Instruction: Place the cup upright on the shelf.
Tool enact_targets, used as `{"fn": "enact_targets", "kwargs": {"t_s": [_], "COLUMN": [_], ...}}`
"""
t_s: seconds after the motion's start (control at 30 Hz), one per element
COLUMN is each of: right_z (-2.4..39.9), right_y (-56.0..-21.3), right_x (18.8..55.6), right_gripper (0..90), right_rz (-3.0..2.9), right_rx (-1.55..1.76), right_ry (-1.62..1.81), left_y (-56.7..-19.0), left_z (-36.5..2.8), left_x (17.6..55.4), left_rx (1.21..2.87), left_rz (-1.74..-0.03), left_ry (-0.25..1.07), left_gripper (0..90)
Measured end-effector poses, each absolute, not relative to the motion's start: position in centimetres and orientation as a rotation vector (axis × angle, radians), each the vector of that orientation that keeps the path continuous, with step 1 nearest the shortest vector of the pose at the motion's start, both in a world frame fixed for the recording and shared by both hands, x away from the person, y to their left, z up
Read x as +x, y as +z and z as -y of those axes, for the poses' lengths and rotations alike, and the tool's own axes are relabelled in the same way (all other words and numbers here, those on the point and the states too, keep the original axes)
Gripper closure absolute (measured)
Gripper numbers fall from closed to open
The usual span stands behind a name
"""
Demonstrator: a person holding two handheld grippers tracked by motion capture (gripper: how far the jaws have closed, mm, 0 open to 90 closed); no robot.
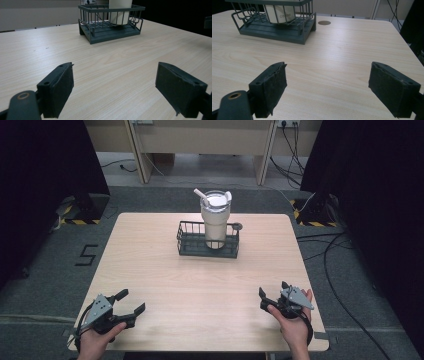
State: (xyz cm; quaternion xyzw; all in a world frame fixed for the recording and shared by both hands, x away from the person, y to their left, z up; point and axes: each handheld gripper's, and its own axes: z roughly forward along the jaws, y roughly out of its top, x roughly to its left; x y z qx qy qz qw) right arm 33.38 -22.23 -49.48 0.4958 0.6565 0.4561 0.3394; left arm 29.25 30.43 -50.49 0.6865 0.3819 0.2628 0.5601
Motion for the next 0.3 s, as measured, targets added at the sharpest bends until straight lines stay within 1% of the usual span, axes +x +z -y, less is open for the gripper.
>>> {"fn": "enact_targets", "kwargs": {"t_s": [0.3], "right_z": [21.97], "right_y": [-49.51], "right_x": [33.4], "right_gripper": [15.5], "right_rz": [-1.717], "right_rx": [1.299], "right_ry": [1.213], "left_y": [-50.48], "left_z": [-30.4], "left_x": [29.33], "left_rx": [1.619], "left_rz": [-0.897], "left_ry": [0.621], "left_gripper": [14.5]}}
